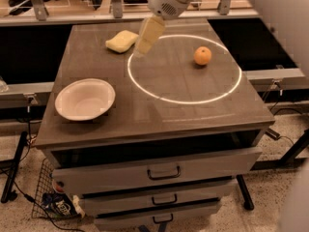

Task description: Move sponge near orange

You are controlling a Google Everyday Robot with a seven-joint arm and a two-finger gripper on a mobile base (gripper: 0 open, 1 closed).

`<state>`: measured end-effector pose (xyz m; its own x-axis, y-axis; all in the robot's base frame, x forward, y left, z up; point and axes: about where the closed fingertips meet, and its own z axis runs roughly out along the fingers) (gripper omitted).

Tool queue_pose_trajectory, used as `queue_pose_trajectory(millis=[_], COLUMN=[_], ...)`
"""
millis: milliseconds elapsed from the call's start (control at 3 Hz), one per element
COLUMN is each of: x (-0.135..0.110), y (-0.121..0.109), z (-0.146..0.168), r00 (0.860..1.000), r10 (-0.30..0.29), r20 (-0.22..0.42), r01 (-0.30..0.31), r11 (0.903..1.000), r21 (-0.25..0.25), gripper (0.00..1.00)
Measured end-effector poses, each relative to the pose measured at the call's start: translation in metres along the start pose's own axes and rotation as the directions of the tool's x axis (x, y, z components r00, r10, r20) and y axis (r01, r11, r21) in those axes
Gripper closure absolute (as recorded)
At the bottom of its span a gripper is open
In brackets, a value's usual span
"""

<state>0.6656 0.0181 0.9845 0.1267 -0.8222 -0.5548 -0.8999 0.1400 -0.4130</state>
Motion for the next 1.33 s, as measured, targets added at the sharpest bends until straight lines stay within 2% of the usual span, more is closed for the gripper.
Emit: queue_pose_trajectory(millis=[333, 667, 1000, 1333], x=[0.003, 0.008, 0.023, 0.037], y=[-0.049, -0.085, -0.103, -0.109], z=[0.069, 0.137, 0.187, 0.206], r00=[0.999, 0.996, 0.985, 0.973], r10=[0.034, 0.085, 0.172, 0.231], r20=[0.028, 0.027, 0.000, -0.021], r01=[-0.035, -0.086, -0.171, -0.230], r11=[0.9988, 0.9952, 0.9838, 0.9715], r21=[0.034, 0.046, 0.052, 0.058], gripper=[0.00, 0.00, 0.00, 0.00])
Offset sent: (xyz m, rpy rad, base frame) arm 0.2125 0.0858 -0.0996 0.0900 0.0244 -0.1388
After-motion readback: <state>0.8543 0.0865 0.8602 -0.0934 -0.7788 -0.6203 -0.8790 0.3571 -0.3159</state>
